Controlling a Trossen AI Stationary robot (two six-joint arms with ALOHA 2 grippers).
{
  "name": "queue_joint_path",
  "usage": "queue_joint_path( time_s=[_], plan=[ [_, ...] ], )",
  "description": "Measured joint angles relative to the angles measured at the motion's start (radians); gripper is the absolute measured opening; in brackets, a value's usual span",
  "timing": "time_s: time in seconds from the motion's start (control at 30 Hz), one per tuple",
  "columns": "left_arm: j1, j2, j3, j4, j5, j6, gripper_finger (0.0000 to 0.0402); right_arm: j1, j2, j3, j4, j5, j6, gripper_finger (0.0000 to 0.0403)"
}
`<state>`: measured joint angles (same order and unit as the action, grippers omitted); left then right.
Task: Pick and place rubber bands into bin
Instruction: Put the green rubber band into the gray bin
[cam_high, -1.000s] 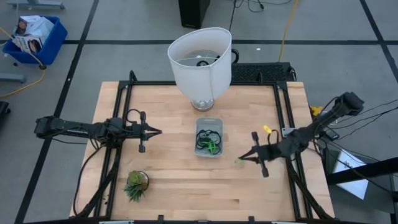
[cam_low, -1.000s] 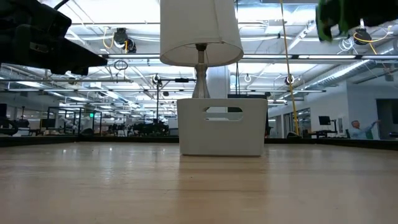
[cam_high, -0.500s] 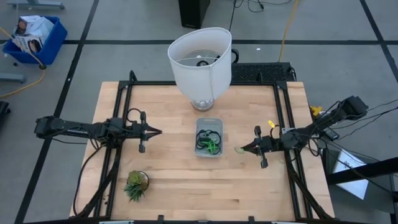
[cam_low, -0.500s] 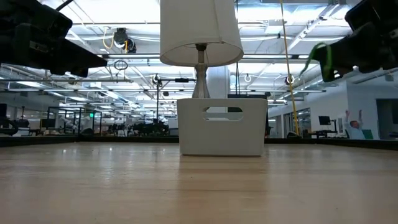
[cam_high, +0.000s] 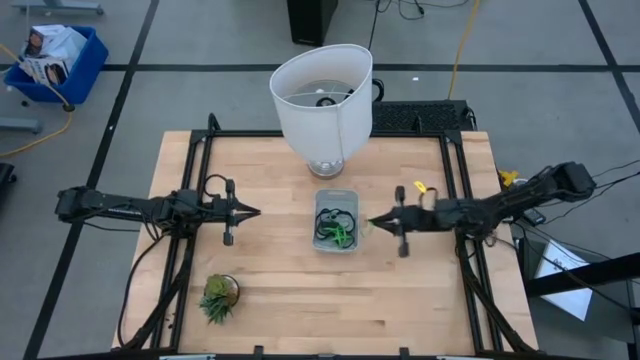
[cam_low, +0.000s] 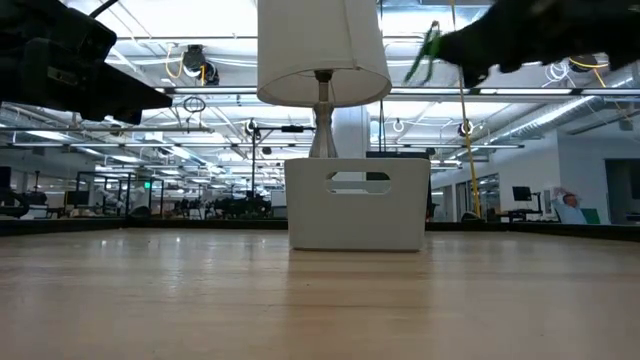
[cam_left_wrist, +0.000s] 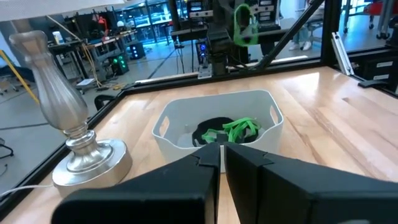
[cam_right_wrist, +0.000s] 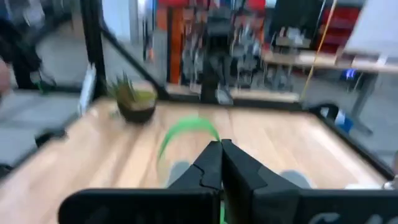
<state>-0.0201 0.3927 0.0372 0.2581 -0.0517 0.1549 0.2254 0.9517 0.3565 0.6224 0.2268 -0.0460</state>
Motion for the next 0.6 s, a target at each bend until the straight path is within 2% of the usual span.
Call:
queue_joint_path(
  time_s=[0.13, 0.27, 0.43, 0.6],
  plan=[
    [0.0, 0.0, 0.0, 0.0, 0.0, 0.0, 0.0031, -0.079, 0.148, 0.149, -0.174, -0.05, 0.008, 0.0],
    [0.0, 0.0, 0.0, 0.0, 0.0, -0.001, 0.0031, -0.144, 0.293, 0.252, -0.222, -0.127, 0.005, 0.0],
    [0.0, 0.0, 0.0, -0.005, 0.0, -0.008, 0.0031, -0.218, 0.441, 0.314, -0.224, -0.254, 0.031, 0.0],
    [0.0, 0.0, 0.0, -0.028, 0.0, -0.008, 0.0031, -0.254, 0.52, 0.328, -0.238, -0.276, 0.051, 0.0005]
  ],
)
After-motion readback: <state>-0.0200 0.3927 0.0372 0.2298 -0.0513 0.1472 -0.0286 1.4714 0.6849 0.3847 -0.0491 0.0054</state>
